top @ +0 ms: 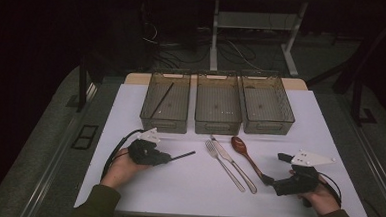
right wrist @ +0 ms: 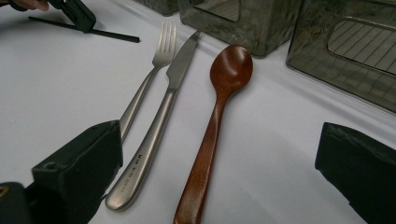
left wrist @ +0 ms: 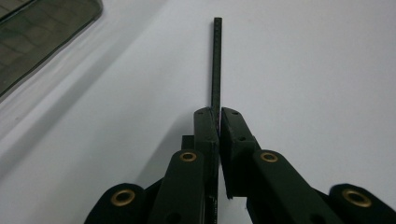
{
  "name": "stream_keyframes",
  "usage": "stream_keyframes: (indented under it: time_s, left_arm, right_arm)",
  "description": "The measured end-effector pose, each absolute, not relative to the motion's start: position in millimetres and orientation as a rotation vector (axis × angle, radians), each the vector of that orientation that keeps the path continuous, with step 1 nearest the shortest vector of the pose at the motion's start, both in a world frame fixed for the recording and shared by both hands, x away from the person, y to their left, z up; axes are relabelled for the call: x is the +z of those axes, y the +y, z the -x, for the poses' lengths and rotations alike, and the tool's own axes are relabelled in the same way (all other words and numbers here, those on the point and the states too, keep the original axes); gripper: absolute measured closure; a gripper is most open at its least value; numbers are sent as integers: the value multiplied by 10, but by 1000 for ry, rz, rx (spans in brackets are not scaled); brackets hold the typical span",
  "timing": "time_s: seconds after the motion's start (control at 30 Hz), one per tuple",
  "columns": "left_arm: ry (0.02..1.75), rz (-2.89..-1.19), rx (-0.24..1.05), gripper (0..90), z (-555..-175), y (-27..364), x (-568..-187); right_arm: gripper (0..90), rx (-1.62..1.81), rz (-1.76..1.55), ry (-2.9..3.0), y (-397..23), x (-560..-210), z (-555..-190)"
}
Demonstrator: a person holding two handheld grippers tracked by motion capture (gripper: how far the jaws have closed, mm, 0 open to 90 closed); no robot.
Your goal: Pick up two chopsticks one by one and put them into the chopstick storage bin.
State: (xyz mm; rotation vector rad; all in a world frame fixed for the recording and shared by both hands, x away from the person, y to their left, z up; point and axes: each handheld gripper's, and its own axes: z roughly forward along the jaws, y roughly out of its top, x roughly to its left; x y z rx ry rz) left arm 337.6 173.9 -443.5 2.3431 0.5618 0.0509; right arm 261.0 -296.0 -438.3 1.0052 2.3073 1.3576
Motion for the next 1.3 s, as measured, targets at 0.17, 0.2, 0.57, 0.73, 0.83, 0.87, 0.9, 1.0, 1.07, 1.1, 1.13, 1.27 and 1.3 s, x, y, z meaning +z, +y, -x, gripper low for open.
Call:
stream_keyframes:
  time_s: [0.17,0.2,0.57,0.73,0.83,0.87,0.9,1.0,1.07,1.1,1.13,1.27,1.3]
  left_arm:
    - [600,-2321,35,848,-3358,1751,-4450]
    - [599,-2322,36,850,-3356,1749,-4449]
    - [679,-2299,48,857,-3358,1758,-4318]
    - [748,-2264,90,857,-3354,1749,-4139]
    - [782,-2237,107,857,-3358,1736,-4031]
    - [794,-2225,110,857,-3361,1729,-3998]
    - [800,-2217,117,857,-3371,1726,-3965]
    - [809,-2200,136,857,-3404,1715,-3868]
    - [808,-2190,142,858,-3431,1701,-3813]
    - [808,-2188,147,857,-3448,1692,-3785]
    - [808,-2186,149,858,-3465,1684,-3754]
    - [799,-2170,170,858,-3528,1651,-3614]
    - [796,-2167,180,857,-3548,1646,-3568]
  right_arm:
    - [3,1359,-1004,2306,-2958,-4382,-2608]
    - [3,1358,-1004,2306,-2957,-4382,-2607]
    - [3,1359,-1006,2305,-2962,-4381,-2609]
    - [3,1357,-1006,2307,-2960,-4382,-2610]
    - [3,1356,-1013,2308,-2959,-4382,-2610]
    - [3,1356,-1014,2307,-2959,-4383,-2611]
    - [3,1356,-1014,2306,-2959,-4382,-2611]
    - [3,1357,-1011,2305,-2961,-4383,-2611]
    - [3,1356,-1013,2305,-2961,-4384,-2612]
    - [3,1356,-1014,2304,-2961,-4384,-2612]
    - [3,1356,-1013,2304,-2961,-4384,-2612]
    - [3,1355,-1016,2304,-2963,-4384,-2611]
    - [3,1355,-1017,2303,-2963,-4384,-2612]
